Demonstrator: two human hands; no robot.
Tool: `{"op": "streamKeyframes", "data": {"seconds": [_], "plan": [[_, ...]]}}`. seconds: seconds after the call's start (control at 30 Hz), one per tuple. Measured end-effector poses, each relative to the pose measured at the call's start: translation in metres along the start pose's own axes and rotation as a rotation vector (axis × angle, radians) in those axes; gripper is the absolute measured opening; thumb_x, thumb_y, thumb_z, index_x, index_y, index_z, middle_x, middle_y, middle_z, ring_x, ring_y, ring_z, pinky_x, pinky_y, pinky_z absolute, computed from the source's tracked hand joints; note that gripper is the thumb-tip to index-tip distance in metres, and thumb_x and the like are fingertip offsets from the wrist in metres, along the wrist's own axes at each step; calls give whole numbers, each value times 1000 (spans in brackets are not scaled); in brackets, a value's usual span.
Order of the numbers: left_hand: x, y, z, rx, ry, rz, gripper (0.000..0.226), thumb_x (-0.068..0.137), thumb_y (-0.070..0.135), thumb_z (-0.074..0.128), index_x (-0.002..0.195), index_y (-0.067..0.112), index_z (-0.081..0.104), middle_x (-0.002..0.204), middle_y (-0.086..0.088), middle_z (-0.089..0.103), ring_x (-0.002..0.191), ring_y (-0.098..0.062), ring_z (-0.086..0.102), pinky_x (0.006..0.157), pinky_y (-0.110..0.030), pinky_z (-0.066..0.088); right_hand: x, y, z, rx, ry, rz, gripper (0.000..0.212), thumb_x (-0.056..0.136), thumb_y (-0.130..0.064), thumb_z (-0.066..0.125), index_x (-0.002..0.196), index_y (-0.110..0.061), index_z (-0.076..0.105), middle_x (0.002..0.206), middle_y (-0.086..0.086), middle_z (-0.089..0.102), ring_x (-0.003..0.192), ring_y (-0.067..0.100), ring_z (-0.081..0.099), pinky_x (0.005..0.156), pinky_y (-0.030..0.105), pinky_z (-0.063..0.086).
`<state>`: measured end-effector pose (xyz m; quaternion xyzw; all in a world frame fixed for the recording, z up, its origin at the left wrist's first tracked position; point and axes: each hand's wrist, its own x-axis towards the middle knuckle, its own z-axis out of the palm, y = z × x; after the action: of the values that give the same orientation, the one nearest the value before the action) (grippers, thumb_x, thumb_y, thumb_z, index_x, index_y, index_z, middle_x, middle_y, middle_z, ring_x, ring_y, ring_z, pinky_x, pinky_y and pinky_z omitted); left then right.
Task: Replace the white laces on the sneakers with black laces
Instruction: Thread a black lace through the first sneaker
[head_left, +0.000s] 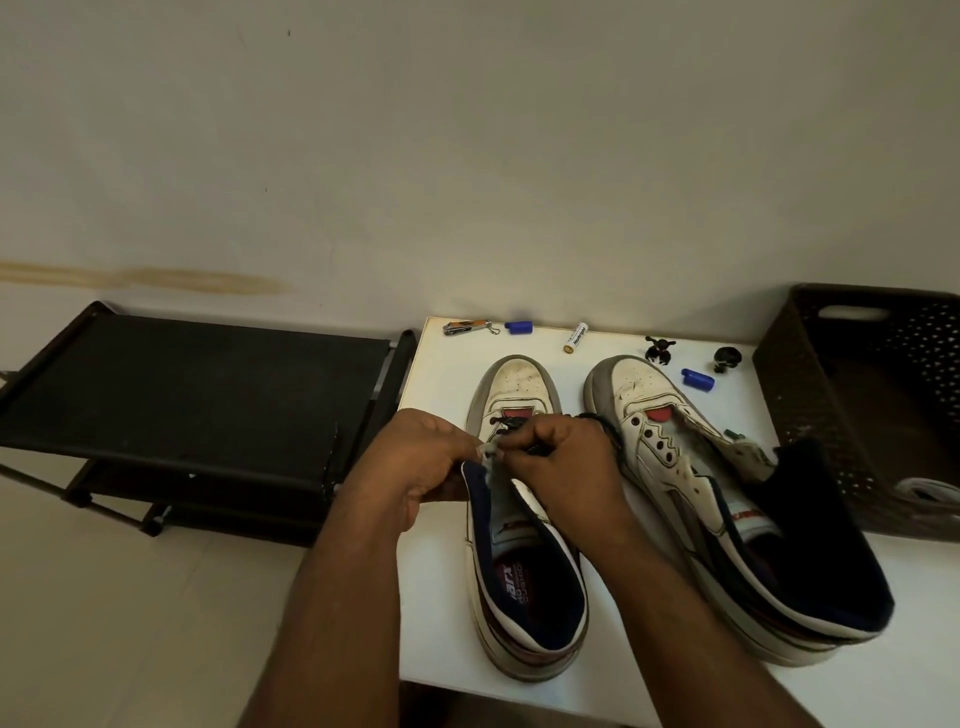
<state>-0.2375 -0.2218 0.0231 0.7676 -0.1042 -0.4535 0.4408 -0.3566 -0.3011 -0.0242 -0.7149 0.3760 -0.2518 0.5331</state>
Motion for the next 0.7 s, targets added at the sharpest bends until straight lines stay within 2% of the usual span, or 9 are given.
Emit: {"op": "streamKeyframes", "data": {"seconds": [0.1, 0.23, 0.33, 0.47, 0.53, 0.63, 0.7], "plan": [[0, 0, 0, 18, 5, 9, 5, 80, -6, 69, 83, -3, 71, 71, -11, 68, 44, -8, 63, 44, -21, 51, 1, -4, -2, -95, -36, -29, 12, 74, -2, 75, 78, -13, 76, 69, -17, 66, 68, -2, 63, 68, 15, 52], [3, 0, 1, 56, 14, 24, 5, 81, -4, 69, 84, -1, 72, 83, -14, 70, 64, -17, 65, 52, -26, 55, 3, -6, -6, -141, -69, -17, 11, 76, -2, 74, 79, -12, 76, 69, -19, 63, 68, -2, 61, 72, 17, 52], [2, 0, -2, 35, -11, -5, 7, 86, -1, 65, 89, -2, 71, 83, -15, 71, 57, -18, 68, 56, -30, 58, 3, -4, -4, -211, -50, -35, 9, 77, -8, 75, 81, -16, 77, 73, -14, 67, 72, 1, 63, 72, 20, 53], [-1, 1, 0, 18, -22, -31, 15, 93, -1, 57, 84, 4, 69, 76, -11, 67, 42, -11, 63, 48, -25, 55, 3, -3, -3, -265, -60, -75, 10, 79, -11, 74, 88, -16, 77, 80, -12, 69, 71, -2, 60, 71, 12, 50], [-3, 2, 2, 11, -18, -37, 16, 94, -1, 55, 86, 4, 68, 76, -10, 65, 38, -9, 61, 45, -23, 53, 1, -4, -1, -332, -54, -137, 10, 80, -11, 72, 86, -17, 77, 82, -10, 71, 73, 2, 62, 73, 17, 51], [-3, 0, 4, 11, -16, -34, 18, 96, 0, 52, 88, 4, 68, 79, -11, 65, 40, -10, 62, 45, -23, 53, 1, -4, 0, -420, -74, -178, 10, 82, -15, 71, 89, -20, 76, 87, -5, 73, 79, 10, 66, 77, 27, 54], [-2, -3, 4, 33, -21, -20, 21, 97, 0, 51, 87, 5, 68, 80, -12, 67, 47, -12, 64, 49, -24, 54, 4, -5, -3, -381, -105, -110, 21, 83, -16, 71, 103, -21, 73, 97, -3, 74, 87, 10, 66, 84, 28, 53]]}}
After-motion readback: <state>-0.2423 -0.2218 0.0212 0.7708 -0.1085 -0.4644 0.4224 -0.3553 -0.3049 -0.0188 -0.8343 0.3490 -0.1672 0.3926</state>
